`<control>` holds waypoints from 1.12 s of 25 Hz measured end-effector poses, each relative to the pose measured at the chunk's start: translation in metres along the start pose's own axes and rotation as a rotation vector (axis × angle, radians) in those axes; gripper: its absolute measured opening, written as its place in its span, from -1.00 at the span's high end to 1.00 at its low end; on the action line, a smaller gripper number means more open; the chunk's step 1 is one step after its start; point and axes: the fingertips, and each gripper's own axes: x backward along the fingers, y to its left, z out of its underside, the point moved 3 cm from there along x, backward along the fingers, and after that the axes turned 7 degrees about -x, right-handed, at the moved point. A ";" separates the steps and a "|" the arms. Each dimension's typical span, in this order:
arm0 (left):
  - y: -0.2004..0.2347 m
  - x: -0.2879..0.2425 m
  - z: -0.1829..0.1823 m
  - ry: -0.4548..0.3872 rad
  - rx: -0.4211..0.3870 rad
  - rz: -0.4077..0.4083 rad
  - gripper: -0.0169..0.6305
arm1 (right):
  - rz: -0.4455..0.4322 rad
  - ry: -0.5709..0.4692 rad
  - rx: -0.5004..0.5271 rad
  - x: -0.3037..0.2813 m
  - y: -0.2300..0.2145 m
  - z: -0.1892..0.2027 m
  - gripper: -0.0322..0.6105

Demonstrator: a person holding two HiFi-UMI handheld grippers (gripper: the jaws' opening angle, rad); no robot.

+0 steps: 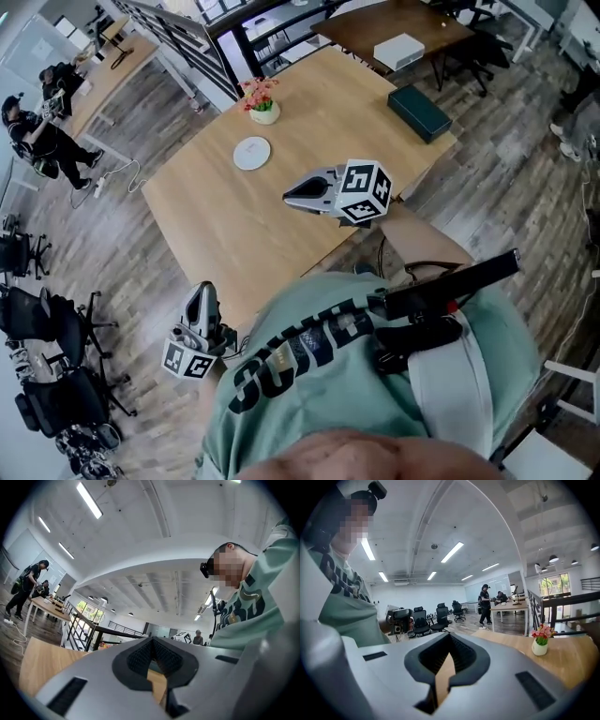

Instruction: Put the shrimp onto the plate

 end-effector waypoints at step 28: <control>-0.065 -0.067 0.012 -0.107 0.058 -0.035 0.96 | 0.025 -0.065 0.020 0.108 -0.019 -0.019 0.88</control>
